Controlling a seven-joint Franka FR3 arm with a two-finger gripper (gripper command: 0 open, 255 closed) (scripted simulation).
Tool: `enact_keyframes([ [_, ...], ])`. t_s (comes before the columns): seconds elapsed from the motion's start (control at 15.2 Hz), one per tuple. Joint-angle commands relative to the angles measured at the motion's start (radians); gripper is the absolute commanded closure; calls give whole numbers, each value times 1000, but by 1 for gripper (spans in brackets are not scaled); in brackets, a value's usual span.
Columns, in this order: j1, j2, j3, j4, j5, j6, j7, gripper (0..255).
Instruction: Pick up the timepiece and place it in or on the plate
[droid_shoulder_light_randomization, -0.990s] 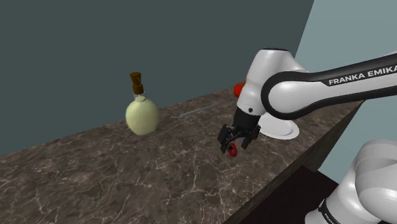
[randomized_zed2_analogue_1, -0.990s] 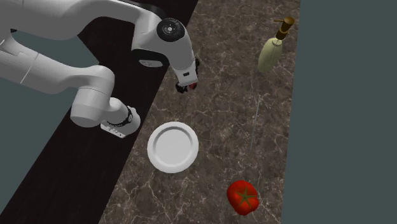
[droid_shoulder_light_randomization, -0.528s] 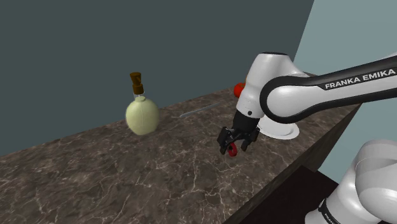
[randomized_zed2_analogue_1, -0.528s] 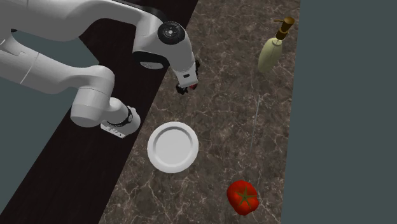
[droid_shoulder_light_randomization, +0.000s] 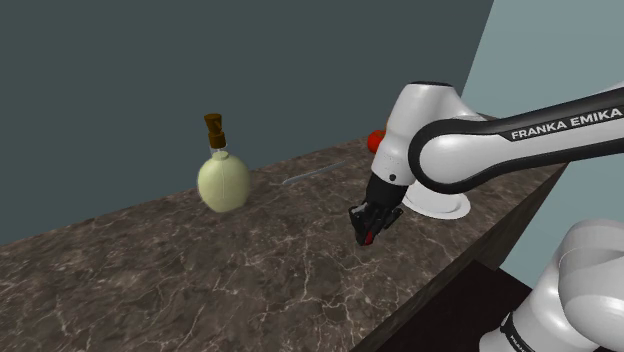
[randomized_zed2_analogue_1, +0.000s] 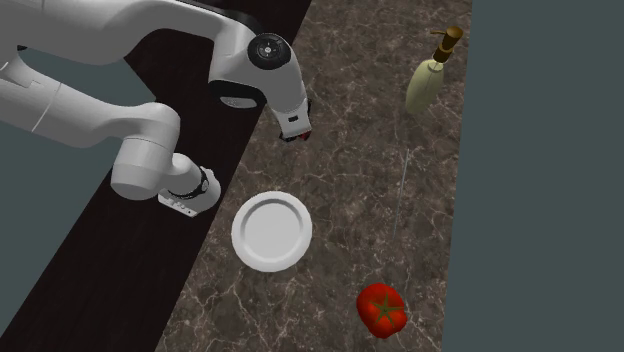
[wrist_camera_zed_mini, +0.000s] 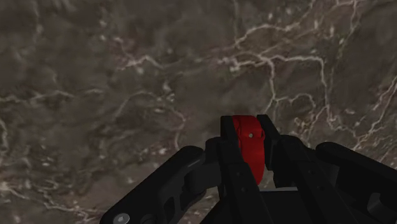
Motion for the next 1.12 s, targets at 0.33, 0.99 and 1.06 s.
enact_keyframes([
  [0.33, -4, -20, -7, 27, -11, -47, 9, 255],
  [0.99, -16, -65, -29, 132, -44, -196, 37, 255],
  [1.06, -17, -68, -31, 143, -47, -210, 39, 255],
])
